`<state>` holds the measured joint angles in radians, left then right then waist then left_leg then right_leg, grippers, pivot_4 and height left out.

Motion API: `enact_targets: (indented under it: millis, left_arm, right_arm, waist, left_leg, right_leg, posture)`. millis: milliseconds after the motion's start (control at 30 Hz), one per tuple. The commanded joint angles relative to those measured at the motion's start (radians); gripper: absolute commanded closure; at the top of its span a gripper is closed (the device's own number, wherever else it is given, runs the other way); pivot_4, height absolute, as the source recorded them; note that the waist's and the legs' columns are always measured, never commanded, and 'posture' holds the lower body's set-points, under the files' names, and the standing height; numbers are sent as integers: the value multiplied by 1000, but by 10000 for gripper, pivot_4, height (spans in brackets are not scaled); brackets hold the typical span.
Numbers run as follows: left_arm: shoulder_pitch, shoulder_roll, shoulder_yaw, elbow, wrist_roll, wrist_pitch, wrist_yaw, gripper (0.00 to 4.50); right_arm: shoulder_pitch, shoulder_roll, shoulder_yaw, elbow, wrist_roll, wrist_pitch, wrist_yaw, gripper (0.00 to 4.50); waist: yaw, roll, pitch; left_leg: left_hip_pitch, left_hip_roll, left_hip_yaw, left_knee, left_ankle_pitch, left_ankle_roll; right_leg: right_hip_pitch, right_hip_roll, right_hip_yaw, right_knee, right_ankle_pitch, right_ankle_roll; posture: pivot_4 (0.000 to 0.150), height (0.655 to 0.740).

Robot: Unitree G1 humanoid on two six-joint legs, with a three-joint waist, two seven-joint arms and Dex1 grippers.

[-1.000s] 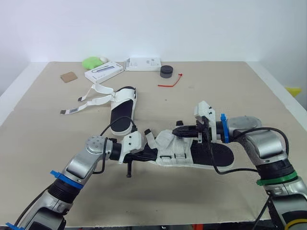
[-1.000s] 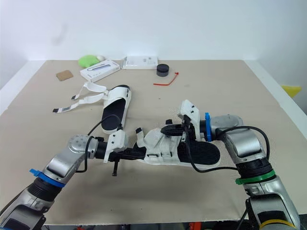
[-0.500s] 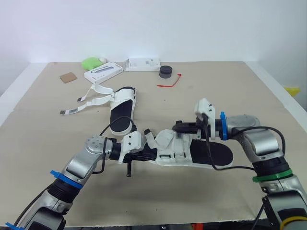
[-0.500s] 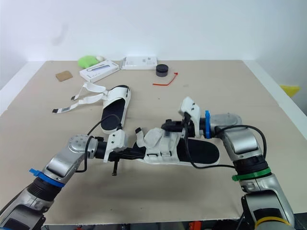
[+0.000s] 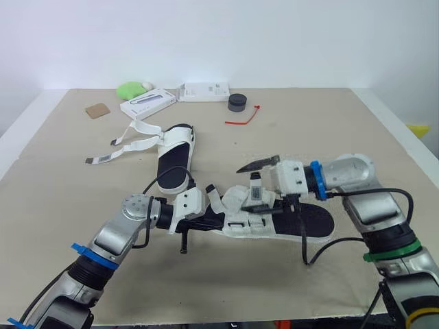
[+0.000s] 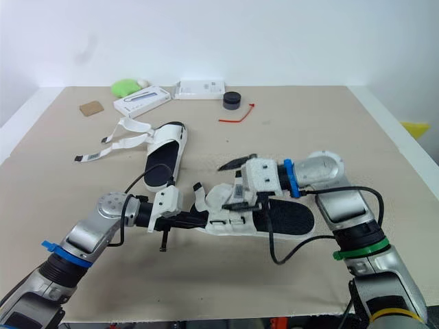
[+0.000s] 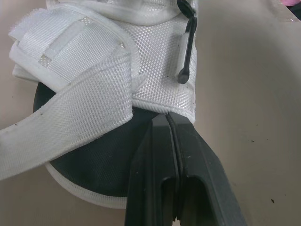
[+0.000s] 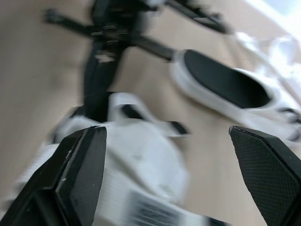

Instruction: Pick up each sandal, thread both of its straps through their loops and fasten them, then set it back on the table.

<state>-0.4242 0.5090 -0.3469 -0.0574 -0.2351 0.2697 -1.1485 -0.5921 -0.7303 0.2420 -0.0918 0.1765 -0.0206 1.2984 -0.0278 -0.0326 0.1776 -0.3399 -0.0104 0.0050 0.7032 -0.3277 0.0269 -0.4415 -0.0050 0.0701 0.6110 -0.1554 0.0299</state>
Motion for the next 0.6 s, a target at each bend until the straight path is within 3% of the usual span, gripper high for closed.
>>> enact_targets:
  millis: [33,367,600]
  left_arm:
    - [15,12,-18,35,33,15,4,45000]
    - [12,14,-16,36,31,18,5,45000]
    - [12,13,-18,34,29,19,8,45000]
  right_arm:
    - [12,-7,26,-80,-38,1,-10,1110]
    - [-33,-31,100,57,-244,-215,-30,1110]
    - [-72,-17,104,112,-256,-251,-42,1110]
  waist:
    - [0,0,0]
    - [0,0,-1]
    - [1,0,-1]
  left_leg:
    - [0,0,0,0,0,0]
    - [2,0,0,0,0,0]
    - [2,0,0,0,0,0]
  right_leg:
    - [0,0,0,0,0,0]
    - [1,0,-1,1,-1,-1]
    - [2,0,-1,1,-1,-1]
  posture:
    - [1500,7400]
    - [1500,7400]
    - [1500,7400]
